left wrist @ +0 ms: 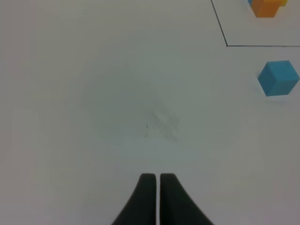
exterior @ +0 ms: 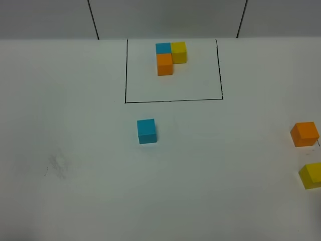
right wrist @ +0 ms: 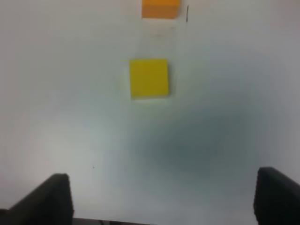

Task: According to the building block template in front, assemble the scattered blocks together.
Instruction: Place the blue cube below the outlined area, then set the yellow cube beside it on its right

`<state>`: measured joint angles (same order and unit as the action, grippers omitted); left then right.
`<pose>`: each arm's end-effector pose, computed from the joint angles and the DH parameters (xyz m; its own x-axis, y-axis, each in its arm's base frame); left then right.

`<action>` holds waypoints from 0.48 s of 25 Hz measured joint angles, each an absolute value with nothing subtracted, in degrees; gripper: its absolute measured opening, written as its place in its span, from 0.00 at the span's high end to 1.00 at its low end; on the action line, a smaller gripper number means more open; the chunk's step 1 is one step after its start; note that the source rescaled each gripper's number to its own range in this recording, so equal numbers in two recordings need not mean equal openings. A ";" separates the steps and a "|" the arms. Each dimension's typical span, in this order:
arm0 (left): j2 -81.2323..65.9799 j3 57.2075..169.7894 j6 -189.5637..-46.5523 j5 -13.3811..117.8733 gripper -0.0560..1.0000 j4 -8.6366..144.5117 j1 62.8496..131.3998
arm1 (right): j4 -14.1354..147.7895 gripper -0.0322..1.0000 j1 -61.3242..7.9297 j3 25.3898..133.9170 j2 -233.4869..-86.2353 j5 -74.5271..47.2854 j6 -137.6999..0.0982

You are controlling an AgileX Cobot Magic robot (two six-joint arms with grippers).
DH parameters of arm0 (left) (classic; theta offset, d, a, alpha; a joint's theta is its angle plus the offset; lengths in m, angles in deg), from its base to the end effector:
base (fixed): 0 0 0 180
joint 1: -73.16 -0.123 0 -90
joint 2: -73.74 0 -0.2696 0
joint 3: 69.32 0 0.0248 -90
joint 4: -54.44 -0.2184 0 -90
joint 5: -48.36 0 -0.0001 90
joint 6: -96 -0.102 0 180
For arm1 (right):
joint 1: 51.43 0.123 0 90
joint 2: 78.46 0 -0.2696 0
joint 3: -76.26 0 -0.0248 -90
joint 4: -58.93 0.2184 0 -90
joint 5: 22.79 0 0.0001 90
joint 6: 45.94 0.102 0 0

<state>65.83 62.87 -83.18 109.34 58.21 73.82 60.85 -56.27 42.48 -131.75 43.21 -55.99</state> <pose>-0.0096 -0.0058 0.2578 -0.4509 -0.0410 -0.8916 0.0421 0.9969 -0.0671 0.1017 -0.0055 0.2841 -0.8880 -0.0864 -0.4516 -0.0735 0.9962 -0.0460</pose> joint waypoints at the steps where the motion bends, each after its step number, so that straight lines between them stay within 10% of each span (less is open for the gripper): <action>1: 65.83 62.87 -83.18 109.34 0.95 58.21 73.82 | 61.34 0.09 -56.27 42.20 -132.95 42.52 -56.05; 12: 65.83 62.87 -83.18 109.34 0.95 58.21 73.82 | 64.18 0.09 -56.27 35.26 -141.22 32.10 -56.58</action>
